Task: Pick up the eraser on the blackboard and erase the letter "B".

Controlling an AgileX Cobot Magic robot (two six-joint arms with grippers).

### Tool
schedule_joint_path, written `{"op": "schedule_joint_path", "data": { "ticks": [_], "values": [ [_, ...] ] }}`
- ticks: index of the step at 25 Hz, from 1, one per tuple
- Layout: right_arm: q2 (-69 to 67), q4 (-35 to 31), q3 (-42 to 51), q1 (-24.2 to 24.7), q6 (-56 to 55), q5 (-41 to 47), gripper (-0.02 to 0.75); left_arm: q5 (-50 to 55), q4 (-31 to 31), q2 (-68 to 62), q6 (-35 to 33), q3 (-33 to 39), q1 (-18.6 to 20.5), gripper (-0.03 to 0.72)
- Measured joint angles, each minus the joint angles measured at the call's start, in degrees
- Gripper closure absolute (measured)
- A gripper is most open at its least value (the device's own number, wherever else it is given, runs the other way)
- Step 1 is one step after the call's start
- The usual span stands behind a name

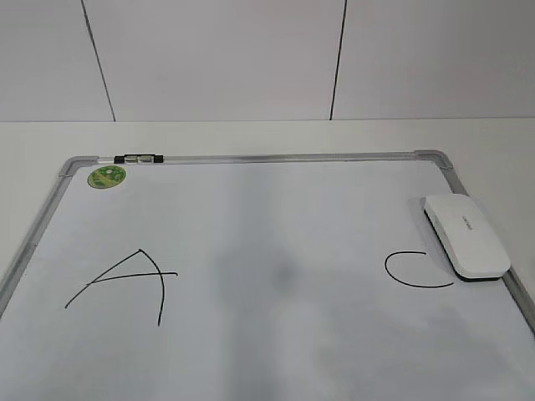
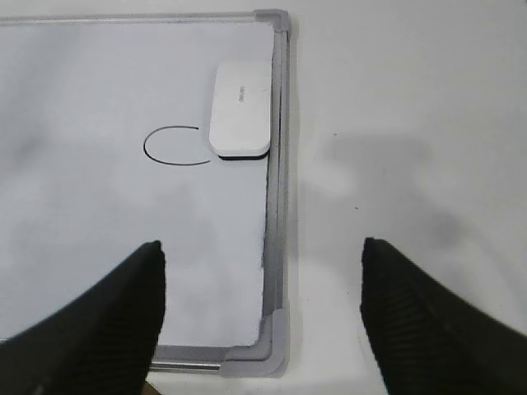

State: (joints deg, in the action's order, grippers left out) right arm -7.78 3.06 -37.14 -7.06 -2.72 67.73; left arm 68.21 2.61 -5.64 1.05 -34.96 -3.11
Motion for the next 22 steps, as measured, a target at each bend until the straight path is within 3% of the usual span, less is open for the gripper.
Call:
{"op": "schedule_joint_path", "data": {
  "ticks": [7, 22],
  "values": [
    [0.52, 0.35, 5.84, 0.00, 0.48, -0.96, 0.166, -3.86, 0.00, 4.65, 0.00, 4.56, 0.00, 0.396],
    [8.73, 1.34, 8.58, 0.00, 0.58, -2.12, 0.166, -4.59, 0.00, 4.89, 0.00, 4.99, 0.00, 0.445]
  ]
}}
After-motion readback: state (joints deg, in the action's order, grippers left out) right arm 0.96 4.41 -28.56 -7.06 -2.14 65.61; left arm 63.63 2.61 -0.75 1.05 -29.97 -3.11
